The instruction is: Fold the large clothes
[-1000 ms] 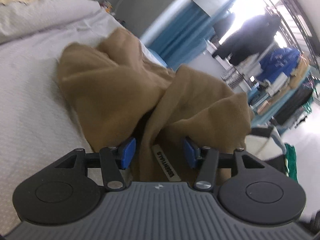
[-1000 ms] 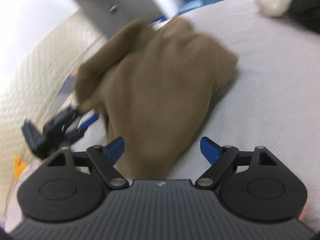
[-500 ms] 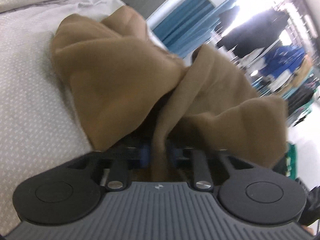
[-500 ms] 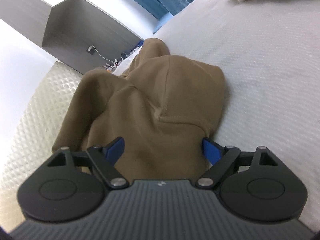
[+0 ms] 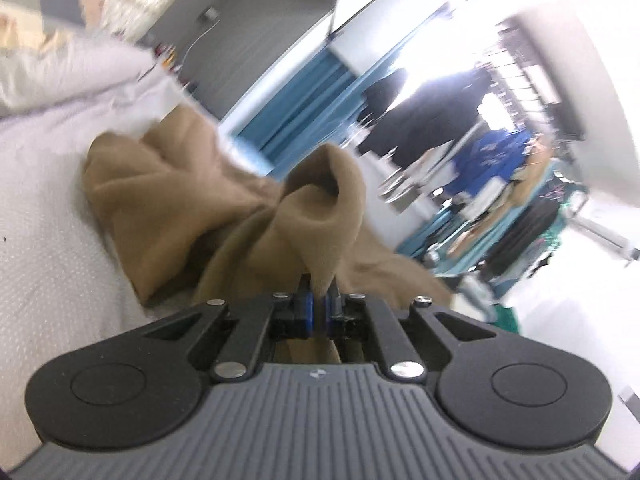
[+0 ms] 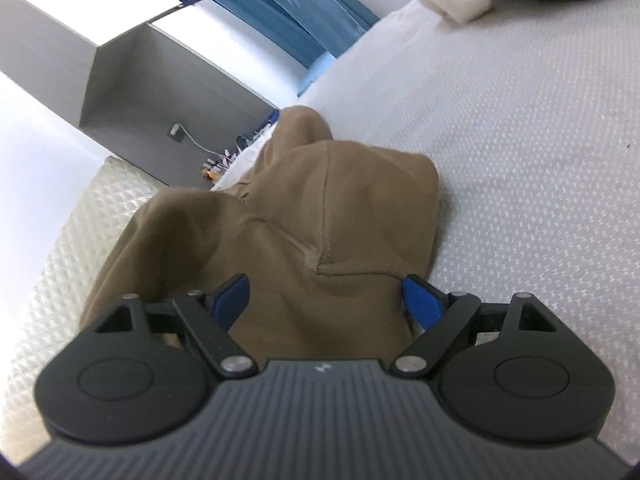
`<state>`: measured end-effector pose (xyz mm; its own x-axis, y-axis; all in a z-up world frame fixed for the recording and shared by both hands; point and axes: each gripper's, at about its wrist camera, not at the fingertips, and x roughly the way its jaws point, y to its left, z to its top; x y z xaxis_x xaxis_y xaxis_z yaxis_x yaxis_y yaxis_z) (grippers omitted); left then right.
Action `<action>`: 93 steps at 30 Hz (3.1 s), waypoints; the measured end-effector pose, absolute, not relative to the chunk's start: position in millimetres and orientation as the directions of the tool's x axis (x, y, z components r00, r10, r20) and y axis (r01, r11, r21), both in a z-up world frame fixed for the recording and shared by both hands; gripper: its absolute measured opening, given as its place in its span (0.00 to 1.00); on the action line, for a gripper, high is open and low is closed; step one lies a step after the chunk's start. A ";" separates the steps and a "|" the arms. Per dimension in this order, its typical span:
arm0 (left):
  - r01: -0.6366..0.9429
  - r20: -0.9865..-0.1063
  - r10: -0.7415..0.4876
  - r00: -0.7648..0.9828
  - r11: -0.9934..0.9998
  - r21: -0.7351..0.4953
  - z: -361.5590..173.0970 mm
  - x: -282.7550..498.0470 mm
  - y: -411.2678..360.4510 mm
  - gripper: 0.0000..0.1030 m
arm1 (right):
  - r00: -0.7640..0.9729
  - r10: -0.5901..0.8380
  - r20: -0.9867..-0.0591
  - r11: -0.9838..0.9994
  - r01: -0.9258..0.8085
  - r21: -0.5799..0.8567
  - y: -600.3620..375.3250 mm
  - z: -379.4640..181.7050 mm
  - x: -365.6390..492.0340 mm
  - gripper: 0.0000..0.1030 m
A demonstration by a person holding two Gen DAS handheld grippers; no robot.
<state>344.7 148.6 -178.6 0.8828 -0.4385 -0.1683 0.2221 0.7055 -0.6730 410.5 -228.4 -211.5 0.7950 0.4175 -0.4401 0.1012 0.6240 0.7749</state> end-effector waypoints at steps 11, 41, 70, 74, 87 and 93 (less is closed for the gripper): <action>0.191 -0.240 -0.507 0.828 0.656 -0.730 -168.1 183.7 84.4 0.05 | 0.794 0.423 -0.437 0.635 0.085 0.768 -225.7 -196.5 384.3 0.84; 0.040 -0.465 -0.379 0.800 0.807 -0.589 -84.4 206.6 106.7 0.71 | 0.656 0.419 -0.628 0.690 0.220 0.690 -249.3 -185.3 413.8 0.75; 0.196 -0.384 -0.599 0.703 0.682 -0.704 -178.8 469.7 117.1 0.64 | 0.627 0.442 -0.641 0.818 0.011 0.575 -212.7 -213.6 469.3 0.30; 0.143 -0.467 -0.536 0.703 0.750 -0.645 -185.1 473.0 104.1 0.25 | 0.627 0.440 -0.643 0.824 0.002 0.566 -214.9 -212.6 468.0 0.30; 0.070 -0.372 -0.481 0.794 0.679 -0.730 -182.3 420.5 151.1 0.14 | 0.648 0.555 -0.522 0.721 -0.062 0.690 -222.2 -202.2 454.9 0.39; -0.045 -0.378 -0.435 0.817 0.607 -0.794 -196.1 400.7 186.3 0.15 | 0.648 0.587 -0.486 0.701 -0.107 0.705 -220.5 -193.8 446.3 0.51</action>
